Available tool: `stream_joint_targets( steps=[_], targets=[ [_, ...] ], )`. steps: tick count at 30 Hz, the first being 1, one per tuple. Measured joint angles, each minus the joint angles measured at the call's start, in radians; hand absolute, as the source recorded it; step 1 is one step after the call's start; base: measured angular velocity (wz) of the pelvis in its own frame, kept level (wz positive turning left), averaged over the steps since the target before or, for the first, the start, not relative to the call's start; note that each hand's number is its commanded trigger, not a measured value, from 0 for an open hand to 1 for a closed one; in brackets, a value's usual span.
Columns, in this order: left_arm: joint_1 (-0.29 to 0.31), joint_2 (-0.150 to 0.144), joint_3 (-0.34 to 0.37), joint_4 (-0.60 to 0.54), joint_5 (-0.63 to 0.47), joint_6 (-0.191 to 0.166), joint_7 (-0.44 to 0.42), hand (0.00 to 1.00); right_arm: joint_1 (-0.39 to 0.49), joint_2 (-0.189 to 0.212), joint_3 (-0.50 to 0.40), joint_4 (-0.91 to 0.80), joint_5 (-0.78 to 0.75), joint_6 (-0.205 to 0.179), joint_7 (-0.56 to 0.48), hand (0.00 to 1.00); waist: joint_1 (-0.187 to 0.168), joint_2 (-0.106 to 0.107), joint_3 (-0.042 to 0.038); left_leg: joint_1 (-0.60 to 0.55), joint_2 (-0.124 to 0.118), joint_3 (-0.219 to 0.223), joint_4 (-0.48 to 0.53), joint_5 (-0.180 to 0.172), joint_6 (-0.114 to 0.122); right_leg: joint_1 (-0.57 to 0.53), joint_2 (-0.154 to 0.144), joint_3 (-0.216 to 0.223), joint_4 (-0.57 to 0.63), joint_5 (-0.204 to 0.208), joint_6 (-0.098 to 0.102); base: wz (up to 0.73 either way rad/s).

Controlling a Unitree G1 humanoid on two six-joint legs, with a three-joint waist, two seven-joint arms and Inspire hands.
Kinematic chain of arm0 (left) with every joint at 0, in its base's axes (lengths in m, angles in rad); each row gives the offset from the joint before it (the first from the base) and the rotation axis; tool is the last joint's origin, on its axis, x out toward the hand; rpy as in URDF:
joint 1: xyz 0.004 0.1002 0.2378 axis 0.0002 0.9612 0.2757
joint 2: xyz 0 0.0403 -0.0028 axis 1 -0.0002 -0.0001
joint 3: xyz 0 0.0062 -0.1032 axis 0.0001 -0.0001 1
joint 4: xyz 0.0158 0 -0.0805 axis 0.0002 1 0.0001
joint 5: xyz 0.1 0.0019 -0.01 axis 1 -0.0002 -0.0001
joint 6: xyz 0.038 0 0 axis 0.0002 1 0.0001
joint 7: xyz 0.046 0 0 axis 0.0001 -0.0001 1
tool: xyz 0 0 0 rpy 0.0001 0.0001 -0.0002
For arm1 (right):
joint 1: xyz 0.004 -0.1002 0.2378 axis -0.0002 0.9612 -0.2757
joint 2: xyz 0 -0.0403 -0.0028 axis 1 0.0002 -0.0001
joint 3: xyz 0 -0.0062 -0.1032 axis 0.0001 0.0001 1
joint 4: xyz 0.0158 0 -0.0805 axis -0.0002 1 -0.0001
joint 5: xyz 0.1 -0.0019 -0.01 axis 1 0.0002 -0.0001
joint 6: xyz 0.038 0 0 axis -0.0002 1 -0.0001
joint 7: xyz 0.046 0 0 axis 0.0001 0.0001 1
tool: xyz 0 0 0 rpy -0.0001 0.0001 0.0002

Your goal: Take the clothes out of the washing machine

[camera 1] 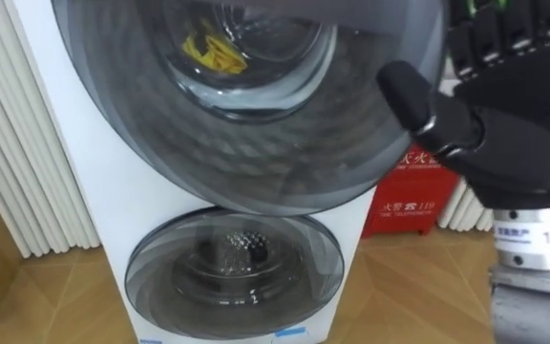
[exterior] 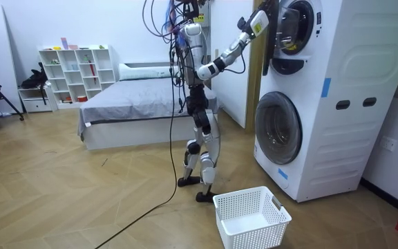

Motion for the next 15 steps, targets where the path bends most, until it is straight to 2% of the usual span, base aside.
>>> stream_joint_targets(
  steps=[5, 7, 9, 15],
  targets=[
    [-0.004, 0.000, 0.003, -0.004, 0.008, -0.002, -0.004, 0.00, -0.002, -0.004, 0.034, -0.016, 0.030, 0.005, 0.038, 0.00, 0.002, -0.001, -0.0034, -0.019, -0.001, -0.015, 0.010, 0.004, 0.000, -0.024, -0.001, -0.001, 0.015, -0.005, -0.010, 0.00],
    [-0.006, -0.001, 0.010, -0.004, 0.015, -0.007, -0.005, 0.00, -0.002, -0.006, 0.036, -0.031, 0.026, 0.018, 0.048, 0.00, 0.002, -0.001, -0.0036, -0.021, -0.001, -0.016, 0.014, 0.006, -0.001, -0.027, -0.001, 0.000, 0.020, -0.005, -0.014, 0.00],
    [-0.011, 0.000, 0.012, -0.004, 0.029, -0.009, -0.012, 0.00, -0.006, -0.017, 0.038, -0.038, 0.025, 0.025, 0.056, 0.00, 0.002, -0.002, -0.0039, -0.022, -0.002, -0.019, 0.015, 0.011, -0.008, -0.028, -0.003, -0.001, 0.023, -0.006, -0.015, 0.00],
    [-0.022, 0.003, 0.030, -0.004, 0.049, -0.011, -0.024, 0.00, -0.071, -0.048, 0.041, -0.053, 0.028, 0.038, 0.116, 0.00, 0.002, -0.007, -0.0069, -0.022, -0.003, -0.022, 0.015, 0.014, -0.008, -0.025, -0.005, -0.003, 0.021, -0.004, -0.016, 0.01]
  ],
)
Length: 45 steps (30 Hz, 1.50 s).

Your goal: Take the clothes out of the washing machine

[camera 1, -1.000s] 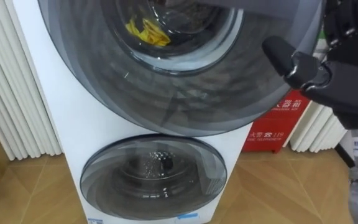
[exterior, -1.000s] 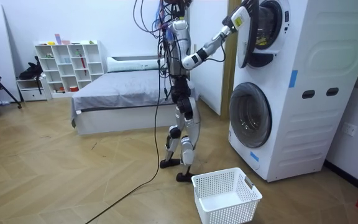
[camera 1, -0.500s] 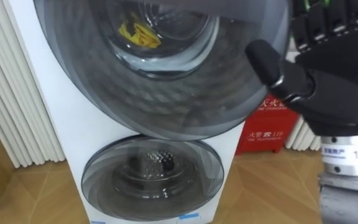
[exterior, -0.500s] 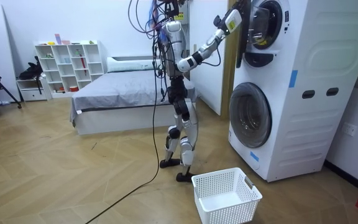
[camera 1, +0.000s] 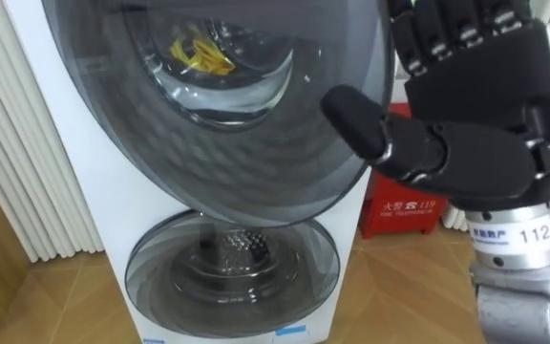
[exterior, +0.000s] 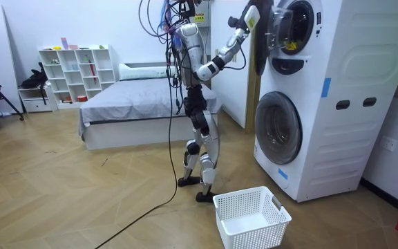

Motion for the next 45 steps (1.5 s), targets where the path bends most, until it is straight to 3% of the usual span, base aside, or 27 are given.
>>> stream_joint_targets(
  steps=[7, 10, 14, 19, 27, 38, 45],
  targets=[
    [-0.001, 0.002, 0.001, 0.000, 0.000, 0.000, 0.002, 0.00, -0.010, -0.010, 0.032, -0.046, 0.000, 0.008, 0.096, 0.00, 0.001, -0.005, 0.0025, 0.005, -0.001, -0.002, -0.001, 0.000, 0.001, 0.008, -0.003, -0.008, -0.001, 0.000, 0.001, 0.01],
    [-0.004, 0.009, 0.002, 0.001, -0.002, -0.004, 0.001, 0.00, -0.018, -0.010, 0.041, -0.055, 0.007, 0.018, 0.121, 0.00, 0.004, -0.012, 0.0128, 0.005, -0.001, -0.019, -0.002, -0.001, 0.002, 0.017, -0.007, -0.024, -0.006, -0.004, 0.003, 0.19],
    [-0.011, 0.012, 0.003, 0.000, -0.002, -0.011, 0.000, 0.00, -0.034, -0.009, 0.066, -0.061, 0.040, 0.019, 0.160, 0.00, 0.028, -0.017, 0.0113, -0.007, -0.001, -0.043, 0.000, 0.000, 0.002, 0.021, -0.011, -0.046, -0.016, -0.005, 0.003, 0.17],
    [-0.013, 0.012, 0.003, 0.000, -0.003, -0.013, 0.004, 0.00, -0.081, -0.009, 0.110, -0.061, 0.061, 0.030, 0.217, 0.00, 0.031, -0.022, 0.0107, -0.009, -0.002, -0.076, 0.001, 0.002, 0.003, 0.035, -0.020, -0.078, -0.018, -0.013, 0.006, 0.21],
    [-0.020, 0.011, 0.009, -0.001, -0.025, -0.009, 0.011, 0.00, -0.115, 0.032, 0.182, -0.060, 0.036, 0.059, 0.282, 0.00, 0.104, -0.027, 0.0105, -0.012, -0.006, -0.115, -0.001, 0.001, 0.004, 0.048, -0.021, -0.091, -0.020, -0.023, 0.011, 0.14],
    [-0.020, 0.002, 0.021, -0.008, -0.072, -0.010, 0.014, 0.00, -0.114, 0.029, 0.266, 0.020, 0.019, 0.172, 0.314, 0.00, 0.165, -0.024, 0.0141, -0.026, -0.008, -0.155, -0.018, 0.001, 0.007, 0.054, -0.024, -0.131, -0.044, -0.021, 0.011, 0.10],
    [-0.019, 0.001, 0.021, -0.021, -0.073, -0.013, 0.026, 0.00, -0.114, 0.024, 0.339, 0.056, -0.069, 0.174, 0.336, 0.00, 0.201, -0.028, 0.0163, -0.028, -0.009, -0.151, -0.018, 0.003, 0.011, 0.064, -0.027, -0.138, -0.056, -0.028, 0.020, 0.09]
  ],
)
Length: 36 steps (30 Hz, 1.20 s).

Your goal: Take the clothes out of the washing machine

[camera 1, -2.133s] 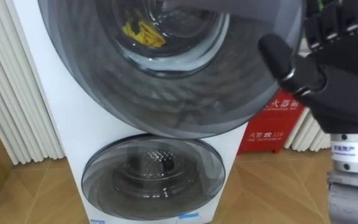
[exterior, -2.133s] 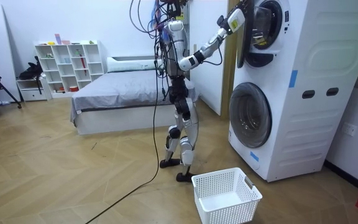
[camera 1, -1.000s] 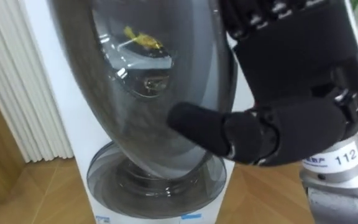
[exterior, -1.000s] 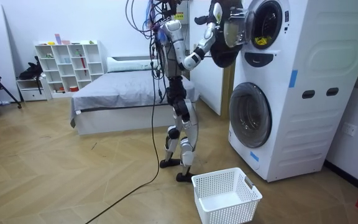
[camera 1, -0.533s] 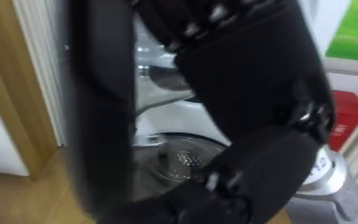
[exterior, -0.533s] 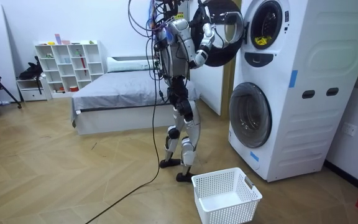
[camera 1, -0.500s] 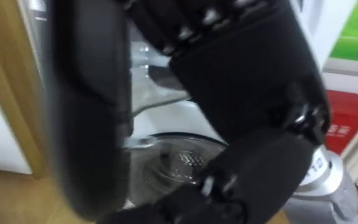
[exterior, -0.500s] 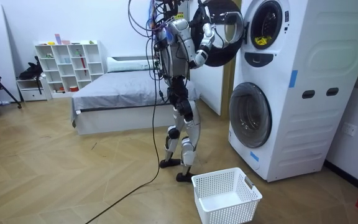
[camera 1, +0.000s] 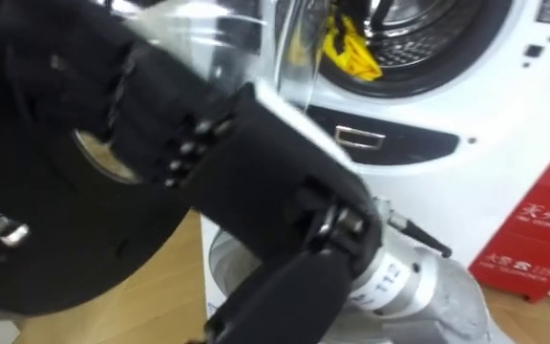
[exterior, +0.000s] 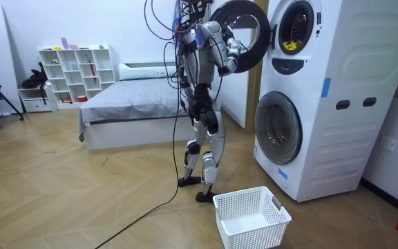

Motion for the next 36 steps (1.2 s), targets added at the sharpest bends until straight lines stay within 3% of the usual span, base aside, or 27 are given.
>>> stream_joint_targets(
  steps=[3, 17, 26, 31, 36],
  targets=[
    [0.000, 0.000, 0.000, 0.000, -0.009, -0.004, 0.000, 0.00, 0.000, -0.008, 0.003, 0.004, -0.010, 0.021, 0.000, 0.00, 0.013, -0.001, 0.0024, 0.000, -0.003, 0.002, -0.001, 0.001, 0.002, 0.000, -0.004, -0.001, 0.000, -0.002, 0.003, 0.04],
    [-0.002, -0.004, -0.002, 0.000, -0.027, 0.003, 0.007, 0.00, 0.037, -0.027, 0.020, 0.019, -0.017, 0.044, 0.003, 0.00, 0.013, 0.002, 0.0062, -0.011, -0.006, 0.003, -0.006, -0.002, 0.007, -0.004, -0.011, -0.012, 0.002, -0.005, 0.008, 0.02],
    [0.002, -0.019, -0.003, -0.006, -0.027, 0.004, 0.046, 0.00, 0.084, -0.037, 0.033, 0.109, -0.090, 0.054, 0.010, 0.00, 0.011, 0.007, 0.0086, -0.013, -0.006, -0.011, -0.004, -0.002, 0.008, 0.009, -0.010, -0.030, -0.013, -0.004, 0.010, 0.07],
    [0.004, -0.027, -0.003, -0.007, -0.027, 0.005, 0.045, 0.00, 0.119, -0.041, 0.017, 0.200, -0.094, 0.056, -0.002, 0.00, 0.011, 0.018, 0.0131, -0.012, -0.006, -0.004, -0.005, -0.002, 0.009, 0.009, -0.011, -0.028, -0.014, -0.005, 0.013, 0.00],
    [-0.003, -0.028, -0.003, -0.004, -0.025, 0.006, 0.044, 0.00, 0.132, -0.039, 0.007, 0.278, -0.121, 0.054, -0.015, 0.00, 0.010, 0.020, 0.0121, -0.015, -0.005, 0.004, -0.012, -0.002, 0.009, 0.001, -0.010, -0.022, -0.013, -0.006, 0.013, -0.03]
  ],
)
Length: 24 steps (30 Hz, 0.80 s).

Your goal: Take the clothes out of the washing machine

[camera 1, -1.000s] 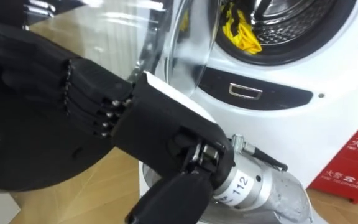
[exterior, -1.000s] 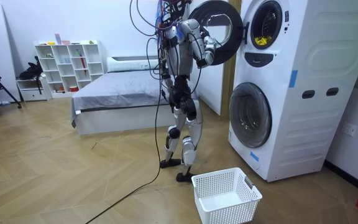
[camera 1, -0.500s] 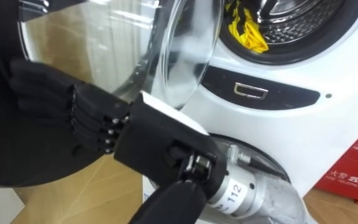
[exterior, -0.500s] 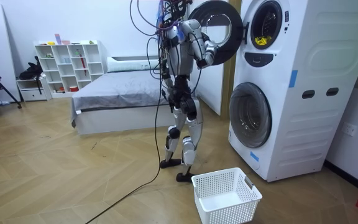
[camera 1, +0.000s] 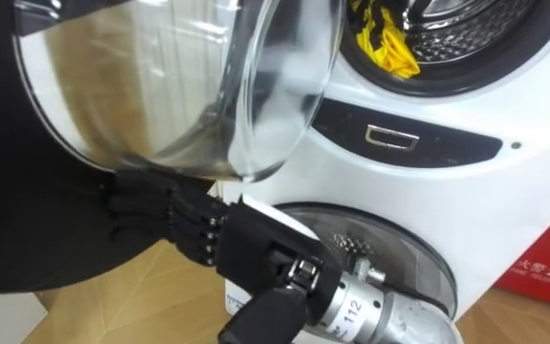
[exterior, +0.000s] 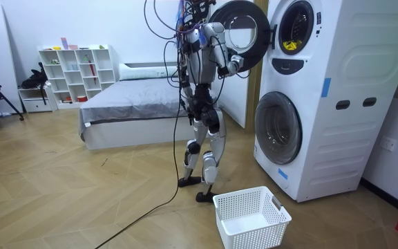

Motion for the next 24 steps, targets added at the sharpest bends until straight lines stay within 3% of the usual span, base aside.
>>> stream_joint_targets(
  steps=[5, 12, 18, 24],
  targets=[
    [-0.003, -0.002, 0.001, -0.003, -0.001, -0.001, 0.006, 0.00, 0.071, 0.000, 0.026, 0.146, -0.102, 0.007, -0.070, 0.00, 0.005, -0.005, -0.0037, -0.005, -0.001, 0.021, 0.010, 0.001, 0.001, -0.004, -0.002, 0.001, -0.001, 0.001, 0.002, -0.03],
    [-0.002, -0.006, 0.003, -0.013, -0.001, -0.001, 0.009, 0.00, 0.081, 0.004, 0.029, 0.335, -0.193, 0.010, -0.133, 0.00, -0.005, -0.006, -0.0095, -0.012, -0.002, 0.021, 0.017, 0.001, 0.001, -0.002, -0.004, -0.007, -0.005, 0.000, 0.004, 0.04],
    [0.017, -0.015, 0.025, -0.016, -0.002, -0.001, 0.021, 0.00, 0.134, 0.002, 0.003, 0.399, -0.199, 0.010, -0.215, 0.00, -0.036, 0.002, -0.0073, 0.004, -0.002, 0.017, 0.018, 0.001, 0.001, 0.025, -0.001, -0.008, -0.023, 0.002, 0.007, 0.03],
    [0.026, -0.019, 0.042, -0.023, -0.004, -0.012, 0.023, 0.00, 0.189, 0.005, -0.106, 0.431, -0.208, -0.004, -0.330, 0.00, -0.083, 0.017, -0.0045, 0.004, -0.002, 0.030, 0.017, 0.001, 0.001, 0.023, -0.003, -0.006, -0.019, 0.001, 0.008, 0.00]
  ],
)
